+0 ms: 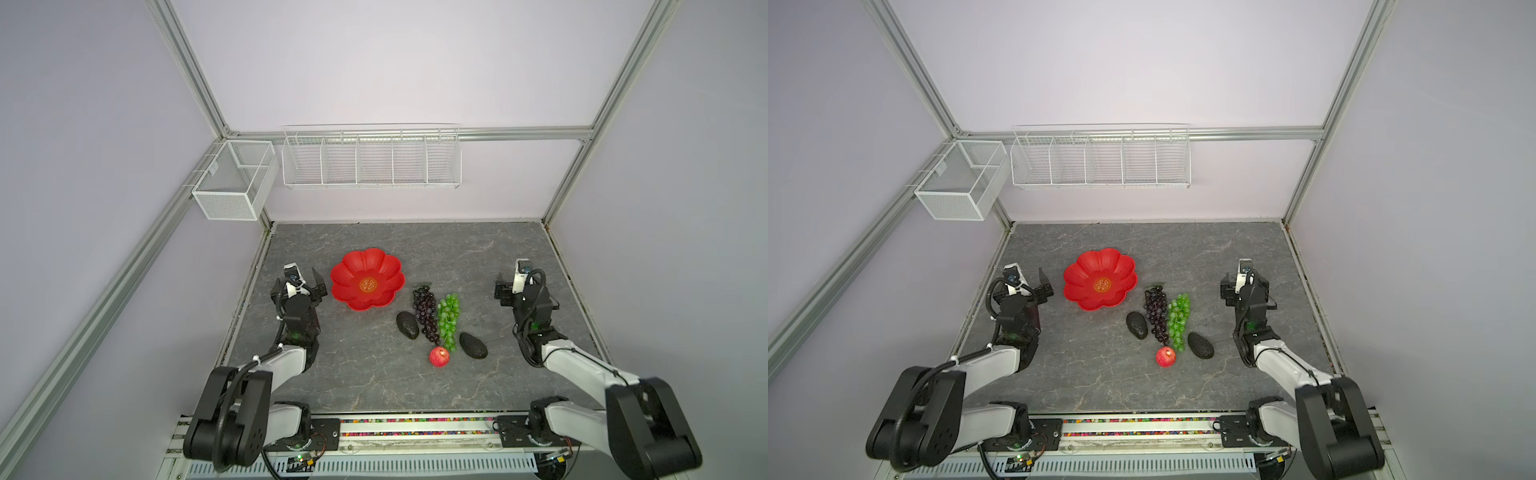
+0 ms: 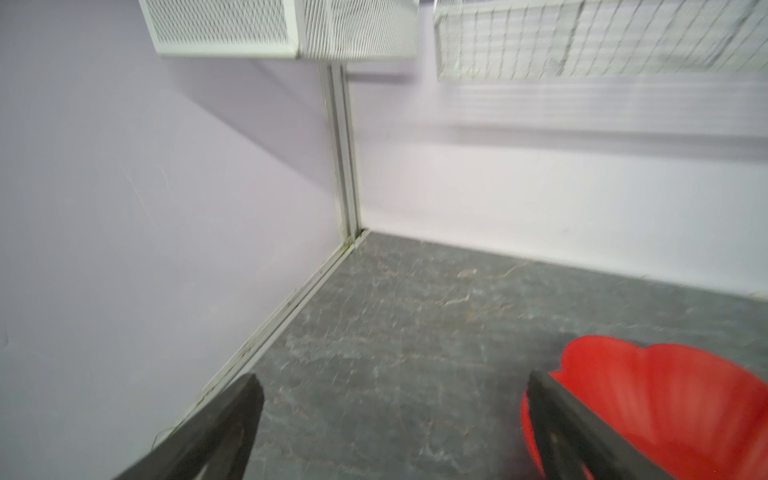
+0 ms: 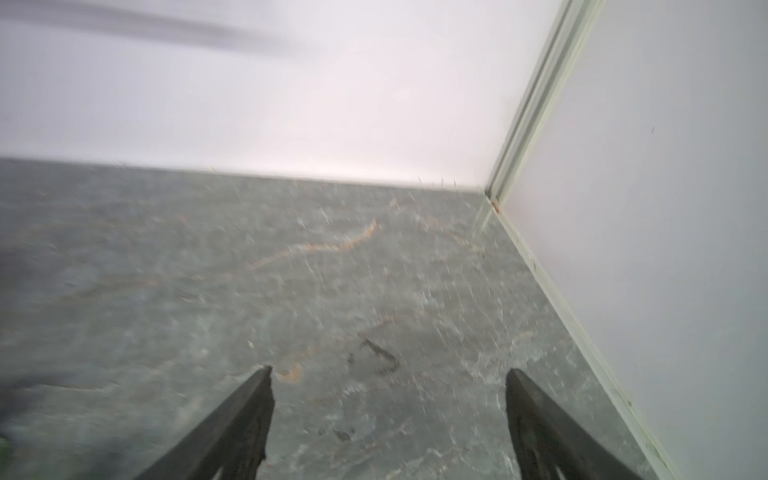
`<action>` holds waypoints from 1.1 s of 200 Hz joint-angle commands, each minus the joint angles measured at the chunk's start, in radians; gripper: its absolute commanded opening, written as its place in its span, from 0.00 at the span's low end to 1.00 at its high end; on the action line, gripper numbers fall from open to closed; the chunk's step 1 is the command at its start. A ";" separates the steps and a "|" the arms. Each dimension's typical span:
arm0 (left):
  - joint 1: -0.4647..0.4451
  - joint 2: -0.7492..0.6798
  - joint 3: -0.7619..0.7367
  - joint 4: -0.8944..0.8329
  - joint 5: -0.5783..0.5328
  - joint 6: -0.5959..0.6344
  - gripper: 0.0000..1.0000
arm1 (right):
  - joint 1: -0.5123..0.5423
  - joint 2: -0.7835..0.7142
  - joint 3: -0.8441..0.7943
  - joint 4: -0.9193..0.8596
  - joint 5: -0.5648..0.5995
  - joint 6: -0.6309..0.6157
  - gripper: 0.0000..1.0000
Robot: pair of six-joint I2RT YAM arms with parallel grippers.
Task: Place and organize the fake fruits in the fruit bowl
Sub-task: 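Grasp the nearer avocado with the left gripper while the right gripper approaches the other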
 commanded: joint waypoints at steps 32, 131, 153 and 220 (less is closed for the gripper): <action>-0.182 -0.167 0.327 -0.800 0.111 -0.134 0.98 | 0.057 -0.312 0.069 -0.632 -0.255 0.229 0.88; -0.705 0.330 0.831 -1.496 0.208 -0.694 0.78 | 0.161 -0.295 -0.085 -0.343 -0.759 0.190 0.88; -0.715 0.311 0.692 -1.290 0.318 -0.854 0.78 | 0.172 -0.321 -0.107 -0.298 -0.794 0.182 0.88; -0.728 0.416 0.662 -1.172 0.317 -0.962 0.80 | 0.198 -0.329 -0.110 -0.274 -0.843 0.173 0.88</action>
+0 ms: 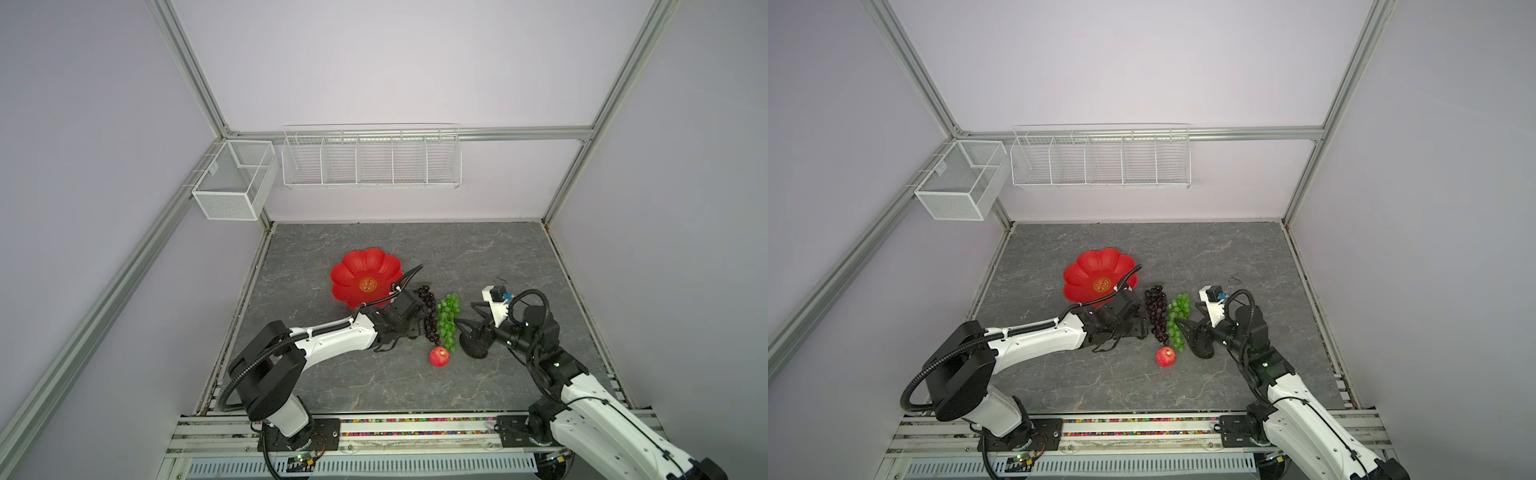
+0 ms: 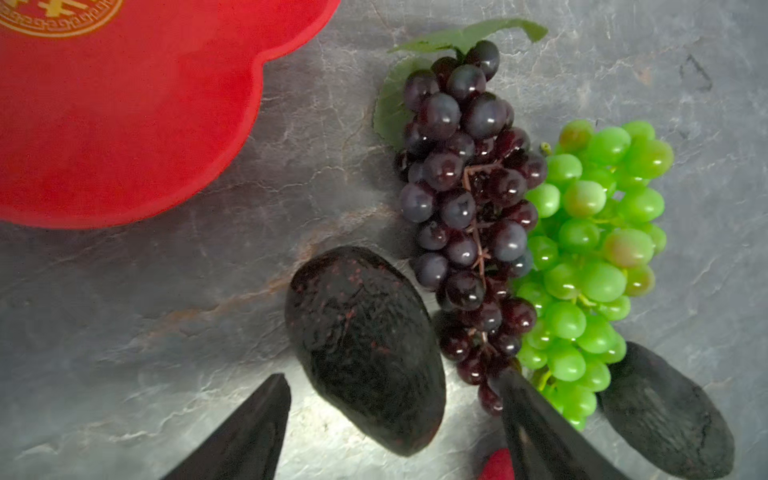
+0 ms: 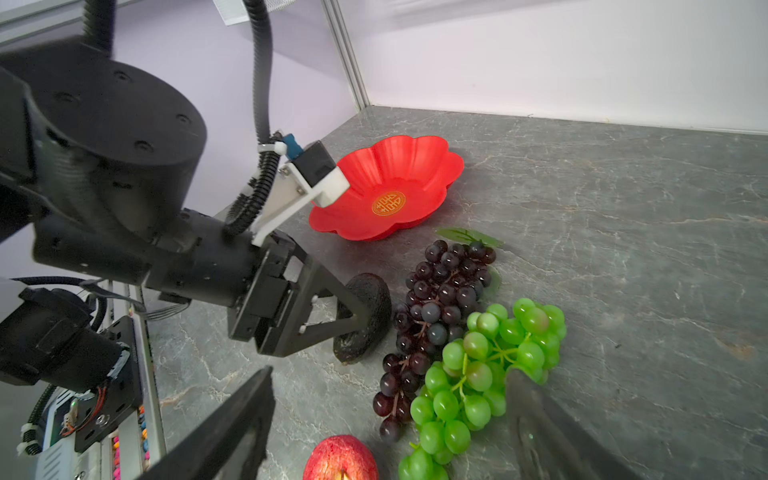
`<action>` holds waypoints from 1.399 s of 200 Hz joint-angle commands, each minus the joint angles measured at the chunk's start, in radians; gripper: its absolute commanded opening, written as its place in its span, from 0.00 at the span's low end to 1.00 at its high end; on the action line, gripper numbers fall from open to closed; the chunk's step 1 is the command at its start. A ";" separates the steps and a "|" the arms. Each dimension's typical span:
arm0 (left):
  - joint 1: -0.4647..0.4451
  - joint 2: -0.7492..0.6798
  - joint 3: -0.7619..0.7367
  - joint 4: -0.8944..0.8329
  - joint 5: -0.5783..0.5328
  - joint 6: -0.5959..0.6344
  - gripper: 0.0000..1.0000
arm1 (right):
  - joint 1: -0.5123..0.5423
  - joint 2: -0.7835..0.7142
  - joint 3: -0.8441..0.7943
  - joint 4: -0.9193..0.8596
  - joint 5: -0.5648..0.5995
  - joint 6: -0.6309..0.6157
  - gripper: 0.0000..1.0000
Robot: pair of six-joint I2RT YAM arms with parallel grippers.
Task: Place and organize the fake fruits in the fruit bowl
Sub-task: 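Grasp the nearer avocado with the left gripper while the right gripper approaches the other, then carry the avocado with the left gripper into the red bowl and release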
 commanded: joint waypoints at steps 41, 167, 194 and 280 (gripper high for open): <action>-0.014 0.086 0.073 -0.069 -0.077 -0.110 0.80 | 0.029 0.034 0.004 0.028 -0.052 -0.038 0.88; -0.016 0.114 0.110 -0.119 -0.099 -0.098 0.47 | 0.040 0.031 0.002 0.029 -0.027 -0.036 0.88; -0.016 0.004 0.090 -0.142 -0.119 -0.062 0.46 | 0.040 0.032 -0.002 0.041 -0.024 -0.029 0.88; -0.012 -0.119 0.161 -0.322 -0.309 0.040 0.46 | 0.040 0.068 -0.005 0.069 -0.021 -0.014 0.88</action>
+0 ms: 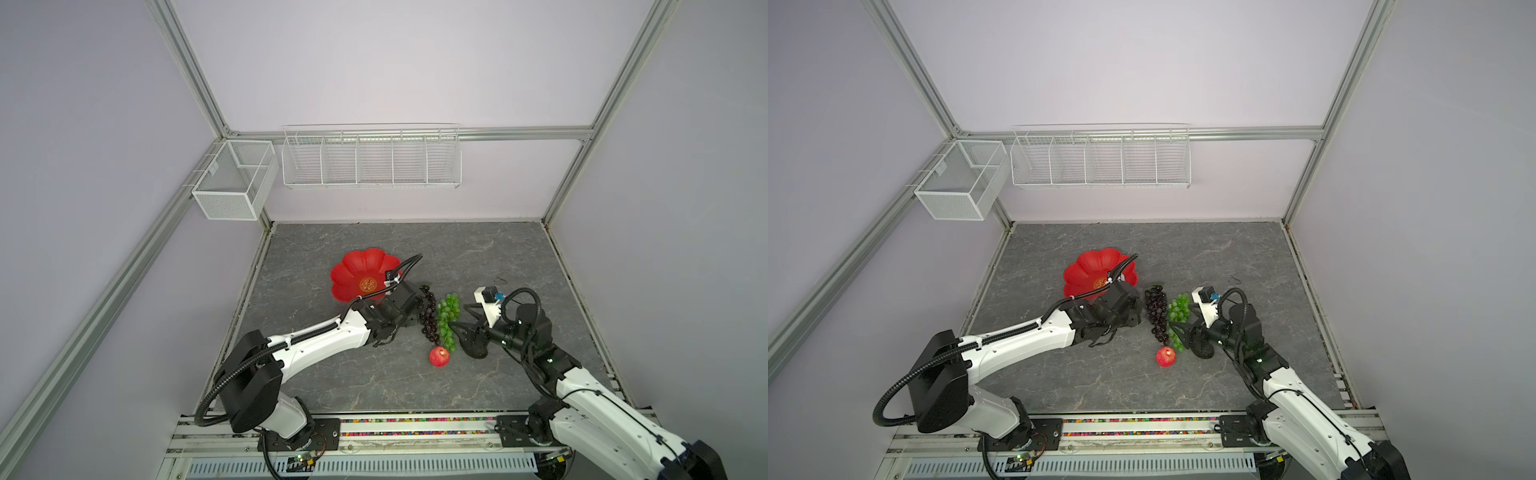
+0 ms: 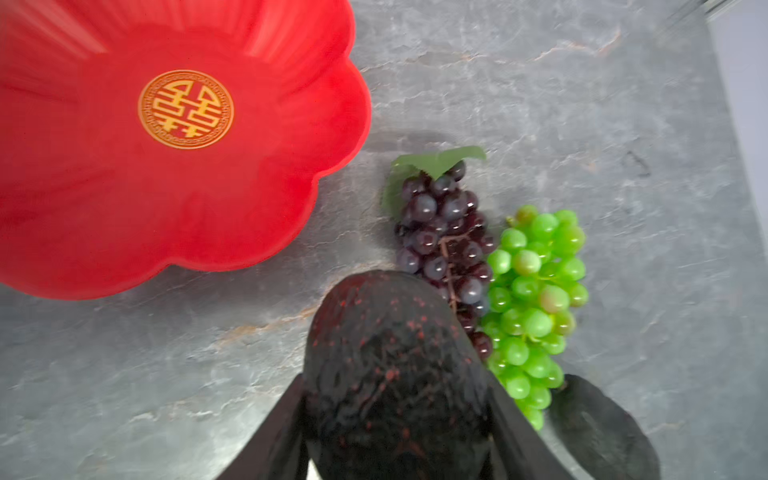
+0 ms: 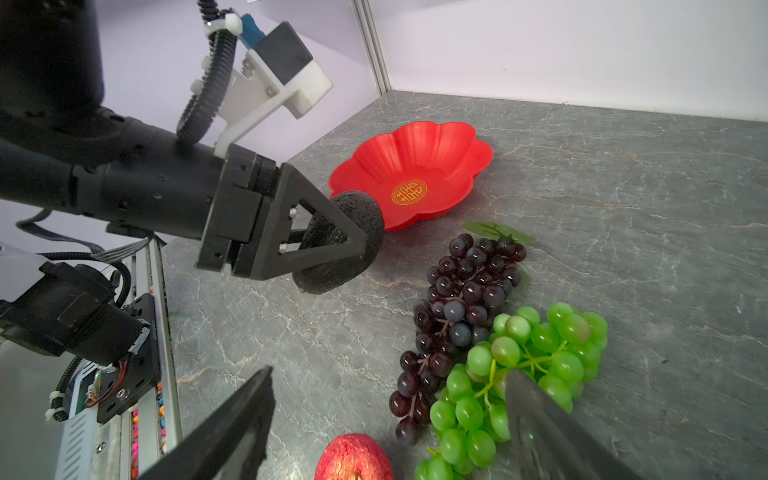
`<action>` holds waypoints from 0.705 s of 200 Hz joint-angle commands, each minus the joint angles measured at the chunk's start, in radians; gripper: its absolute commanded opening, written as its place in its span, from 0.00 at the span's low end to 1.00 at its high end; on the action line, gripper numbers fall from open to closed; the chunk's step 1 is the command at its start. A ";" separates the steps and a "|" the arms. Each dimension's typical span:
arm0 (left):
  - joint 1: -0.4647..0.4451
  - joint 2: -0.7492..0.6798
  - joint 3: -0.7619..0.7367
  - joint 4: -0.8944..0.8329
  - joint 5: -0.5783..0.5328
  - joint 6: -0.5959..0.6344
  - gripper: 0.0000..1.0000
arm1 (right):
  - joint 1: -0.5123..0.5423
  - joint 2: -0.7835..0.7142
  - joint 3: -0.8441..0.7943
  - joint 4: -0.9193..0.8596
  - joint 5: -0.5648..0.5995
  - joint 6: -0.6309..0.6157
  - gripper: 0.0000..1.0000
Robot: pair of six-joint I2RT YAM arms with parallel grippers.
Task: Place and organize the fake fruits in the fruit bowl
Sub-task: 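Carry the avocado with the left gripper into the red bowl and release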
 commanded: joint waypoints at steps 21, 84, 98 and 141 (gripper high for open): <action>0.037 -0.055 0.040 -0.061 -0.149 0.108 0.45 | 0.008 -0.002 -0.006 0.024 0.003 0.000 0.88; 0.100 0.033 0.078 -0.046 -0.025 0.164 0.45 | 0.009 0.007 -0.002 0.016 0.011 -0.006 0.88; 0.100 0.070 0.096 -0.066 0.004 0.163 0.45 | 0.008 0.013 -0.001 0.020 0.011 -0.005 0.88; 0.150 0.101 0.126 -0.076 -0.061 0.211 0.45 | 0.009 0.036 0.004 0.026 0.001 -0.002 0.88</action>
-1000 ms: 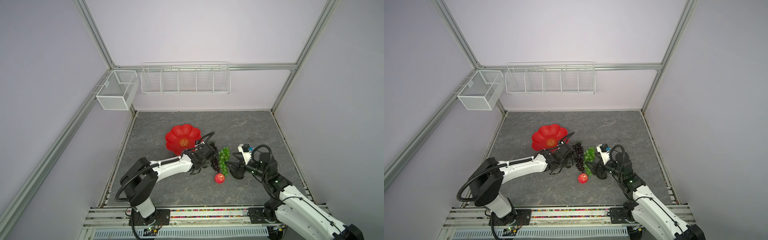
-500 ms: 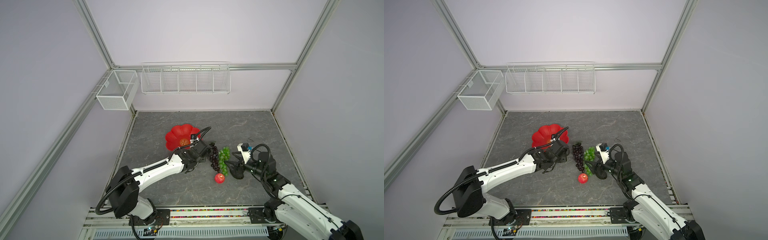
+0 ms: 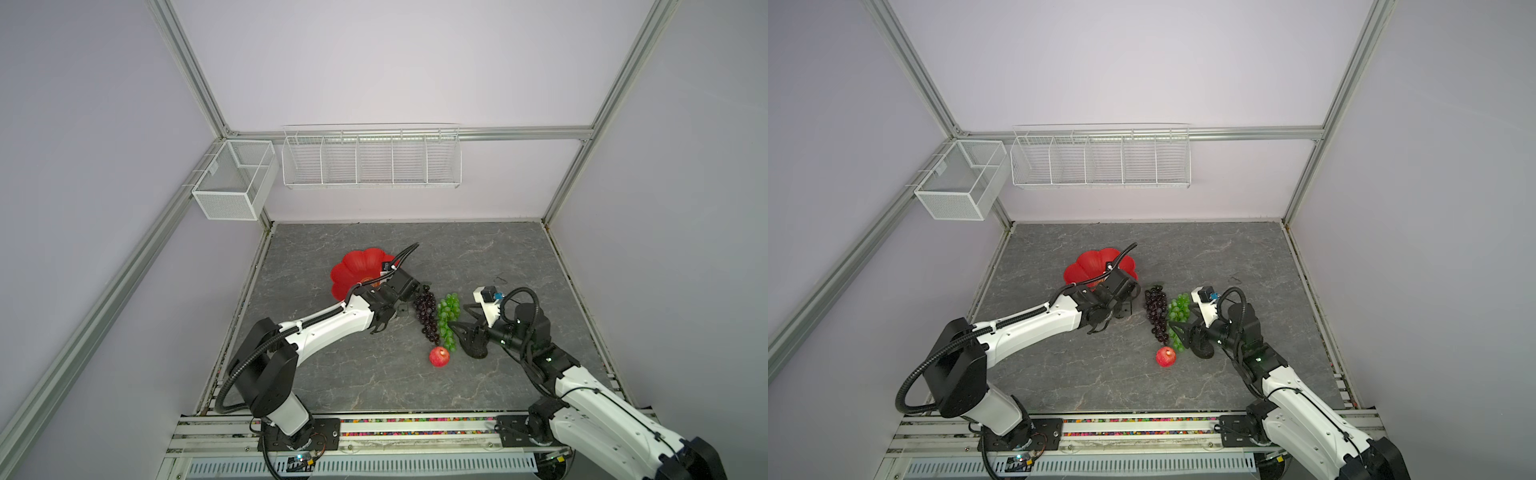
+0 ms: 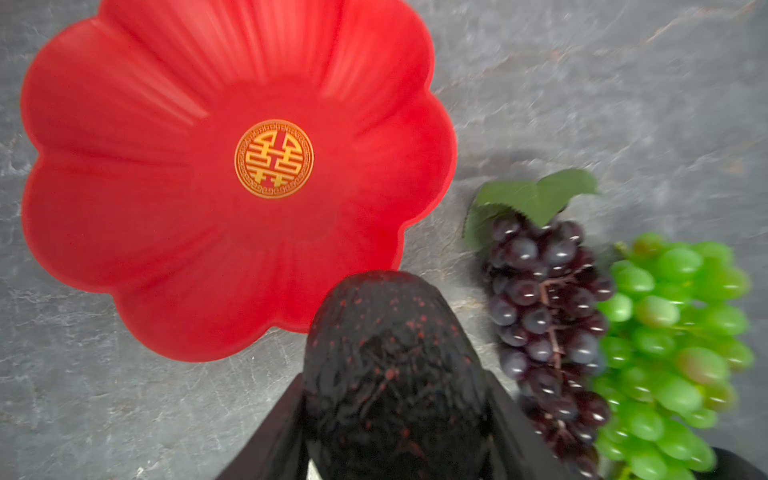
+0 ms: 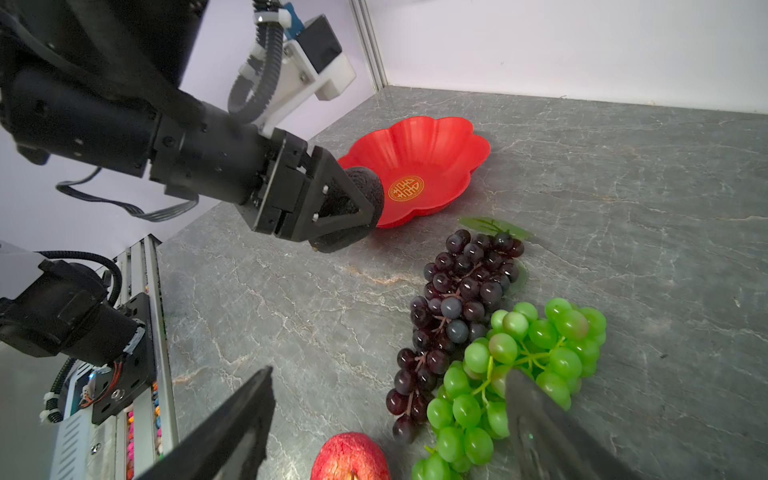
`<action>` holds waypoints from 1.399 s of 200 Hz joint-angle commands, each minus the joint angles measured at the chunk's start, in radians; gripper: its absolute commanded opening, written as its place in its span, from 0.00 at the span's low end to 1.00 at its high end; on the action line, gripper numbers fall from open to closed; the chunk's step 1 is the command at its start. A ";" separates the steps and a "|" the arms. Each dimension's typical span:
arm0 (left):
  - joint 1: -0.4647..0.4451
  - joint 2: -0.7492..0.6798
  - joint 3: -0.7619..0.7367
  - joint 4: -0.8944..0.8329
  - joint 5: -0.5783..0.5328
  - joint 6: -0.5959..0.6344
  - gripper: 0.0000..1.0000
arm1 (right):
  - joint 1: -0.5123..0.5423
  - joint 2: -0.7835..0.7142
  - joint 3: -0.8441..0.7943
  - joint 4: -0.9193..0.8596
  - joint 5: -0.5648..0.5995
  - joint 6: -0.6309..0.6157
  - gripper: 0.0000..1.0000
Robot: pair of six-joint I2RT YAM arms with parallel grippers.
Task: Place and organize the fake fruits in the fruit bowl
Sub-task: 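Carry the avocado with the left gripper into the red bowl and release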
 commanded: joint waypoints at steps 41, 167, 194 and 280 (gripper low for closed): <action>0.185 0.142 0.159 0.038 0.030 0.145 0.46 | 0.008 0.016 0.008 0.015 0.003 -0.009 0.88; 0.285 0.487 0.418 -0.007 0.109 0.213 0.66 | 0.009 0.062 0.022 0.032 0.004 -0.016 0.88; 0.277 0.418 0.359 0.043 0.117 0.232 0.75 | 0.009 0.062 0.022 0.034 0.004 -0.017 0.88; 0.090 0.213 0.290 0.026 0.088 0.232 0.82 | 0.003 -0.020 0.017 -0.068 0.231 0.014 0.89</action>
